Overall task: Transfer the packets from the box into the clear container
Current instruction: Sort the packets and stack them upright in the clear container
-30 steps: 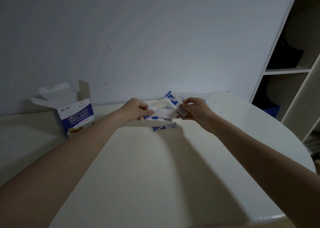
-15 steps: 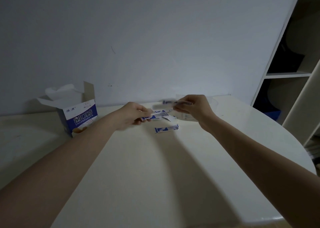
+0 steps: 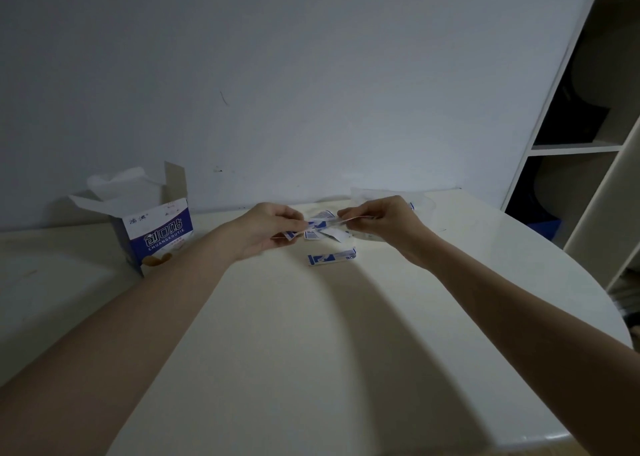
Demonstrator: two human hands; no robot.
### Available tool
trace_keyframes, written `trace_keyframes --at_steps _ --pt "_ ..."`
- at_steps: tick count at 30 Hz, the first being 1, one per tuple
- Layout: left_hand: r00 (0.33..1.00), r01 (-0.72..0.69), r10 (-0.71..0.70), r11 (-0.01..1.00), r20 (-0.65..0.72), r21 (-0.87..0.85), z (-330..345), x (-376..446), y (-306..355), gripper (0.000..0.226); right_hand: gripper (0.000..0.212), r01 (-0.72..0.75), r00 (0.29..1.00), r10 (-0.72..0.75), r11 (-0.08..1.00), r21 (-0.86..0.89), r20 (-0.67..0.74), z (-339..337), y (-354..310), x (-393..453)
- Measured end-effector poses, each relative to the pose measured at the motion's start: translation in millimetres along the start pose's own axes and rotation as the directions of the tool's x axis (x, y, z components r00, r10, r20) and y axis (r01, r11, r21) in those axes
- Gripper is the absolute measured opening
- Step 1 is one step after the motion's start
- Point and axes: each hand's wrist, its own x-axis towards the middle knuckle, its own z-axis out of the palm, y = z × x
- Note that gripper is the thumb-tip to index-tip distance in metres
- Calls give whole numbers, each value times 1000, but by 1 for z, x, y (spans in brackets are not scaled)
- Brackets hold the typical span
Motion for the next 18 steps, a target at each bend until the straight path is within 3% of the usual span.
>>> trace_keyframes --at_steps 7,14,18 --pt "996 -67 75 990 -58 124 -4 -1 2 15 23 -140 990 136 985 101 47 2 -3 2" --pt "997 -82 82 995 -14 -47 14 -4 9 14 7 -201 979 202 941 272 25 9 -7 4" --pt "997 40 -29 986 73 -159 19 -3 11 25 7 -140 987 149 981 135 -62 8 -5 6"
